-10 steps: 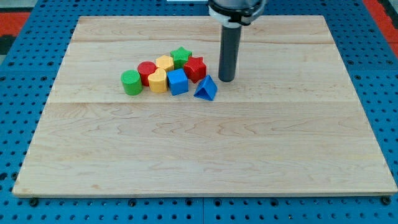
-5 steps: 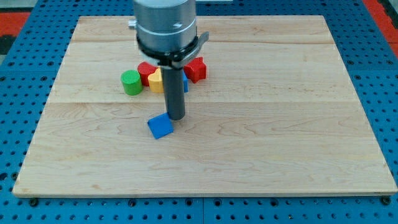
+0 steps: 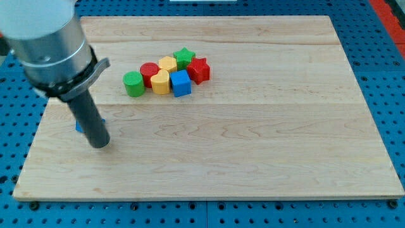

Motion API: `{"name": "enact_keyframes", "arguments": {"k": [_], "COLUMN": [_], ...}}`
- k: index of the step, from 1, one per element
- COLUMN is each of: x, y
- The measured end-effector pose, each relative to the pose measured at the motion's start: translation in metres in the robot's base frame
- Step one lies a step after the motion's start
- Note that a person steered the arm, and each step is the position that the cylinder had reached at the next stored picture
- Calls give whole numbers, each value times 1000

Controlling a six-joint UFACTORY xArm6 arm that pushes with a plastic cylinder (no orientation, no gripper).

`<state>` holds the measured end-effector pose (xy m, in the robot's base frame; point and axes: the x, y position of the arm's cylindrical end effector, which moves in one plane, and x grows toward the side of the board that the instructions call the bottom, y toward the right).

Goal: Move the blue triangle closer to the green circle

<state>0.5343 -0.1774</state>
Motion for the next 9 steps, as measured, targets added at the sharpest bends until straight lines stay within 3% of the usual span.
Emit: {"name": "enact_keyframes", "arguments": {"k": [1, 2, 3, 5, 6, 7, 8, 9], "x": [-26, -83, -110, -33, -56, -115, -143, -143], "y": [-40, -43, -30, -56, -18, -20, -17, 5]}}
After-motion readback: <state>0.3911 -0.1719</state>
